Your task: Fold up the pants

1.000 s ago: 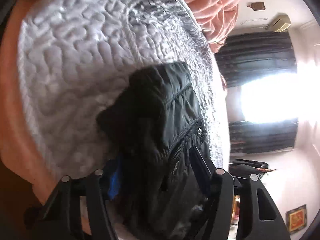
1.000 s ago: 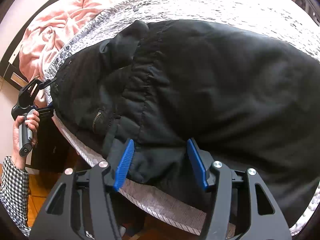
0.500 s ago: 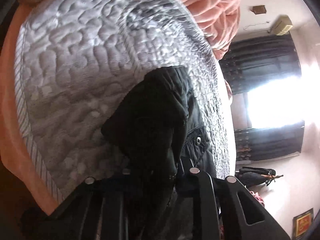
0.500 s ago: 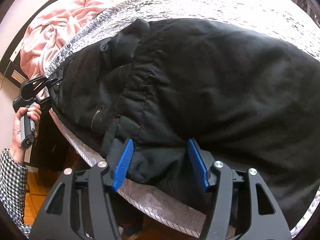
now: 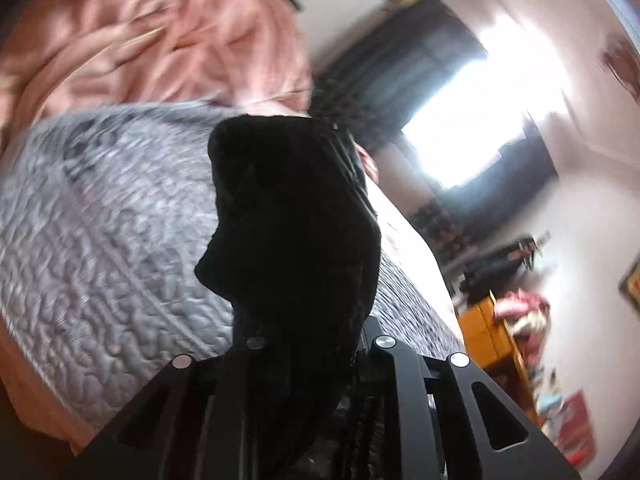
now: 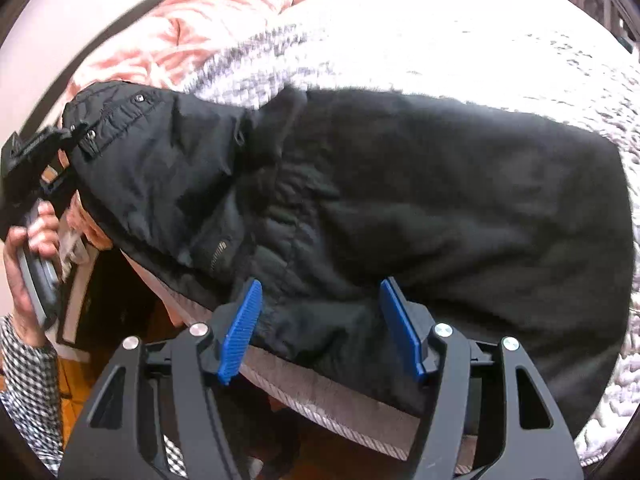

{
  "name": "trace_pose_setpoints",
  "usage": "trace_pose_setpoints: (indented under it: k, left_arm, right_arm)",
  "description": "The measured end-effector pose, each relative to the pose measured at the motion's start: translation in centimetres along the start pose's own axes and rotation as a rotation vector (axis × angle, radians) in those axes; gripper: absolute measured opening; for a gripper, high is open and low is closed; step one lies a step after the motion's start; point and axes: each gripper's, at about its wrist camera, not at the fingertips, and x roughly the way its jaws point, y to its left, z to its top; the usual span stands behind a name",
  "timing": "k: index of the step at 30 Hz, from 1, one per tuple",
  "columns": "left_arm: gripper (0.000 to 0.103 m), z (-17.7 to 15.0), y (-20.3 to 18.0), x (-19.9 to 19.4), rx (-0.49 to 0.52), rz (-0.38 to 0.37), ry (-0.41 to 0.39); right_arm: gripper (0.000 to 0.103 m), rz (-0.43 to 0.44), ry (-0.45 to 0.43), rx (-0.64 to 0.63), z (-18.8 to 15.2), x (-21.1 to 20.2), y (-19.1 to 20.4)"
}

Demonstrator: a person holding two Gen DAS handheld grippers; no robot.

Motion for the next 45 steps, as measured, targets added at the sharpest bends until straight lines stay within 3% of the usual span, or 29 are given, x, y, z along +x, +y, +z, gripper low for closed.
trace_pose_setpoints:
  k: [7,17,28,35,40,42,45]
  left_arm:
    - [0.021,-2.9,-7.7,0.7,0.239,-0.023,0.078]
    - [0.025,-11.0,-15.3,3.5,0.462,-0.057,0.245]
    - [0.025,-17.1,-17.3,7.2,0.586,-0.018,0.358]
    - [0.031,-19.7,-18.2,9.0,0.645,0.007,0.406]
    - [0.042,-21.9,-18.2,10.0,0.696,0.026,0.432]
    - [0.055,-22.8,-18.1,10.3,0.708,0.022,0.462]
    - [0.063,-23.5,-18.1,10.0,0.716,-0.018,0.526]
  right_arm:
    - [0.062,-0.084,-0.081,0.046,0.4,-4.3,-2.4]
    - [0.064,-0.147,-0.124,0.12,-0.4,-6.7,-6.4]
    - [0.064,-0.165,-0.133,0.165,-1.7,-7.5,-8.8]
    - [0.064,-0.175,-0.104,0.18,-2.5,-6.6,-9.8]
    - [0.064,-0.171,-0.076,0.206,-3.3,-5.2,-10.8]
    - [0.064,-0.168,-0.073,0.21,-3.4,-4.9,-11.0]
    - [0.065,-0.16,-0.071,0.216,-3.2,-4.9,-11.1]
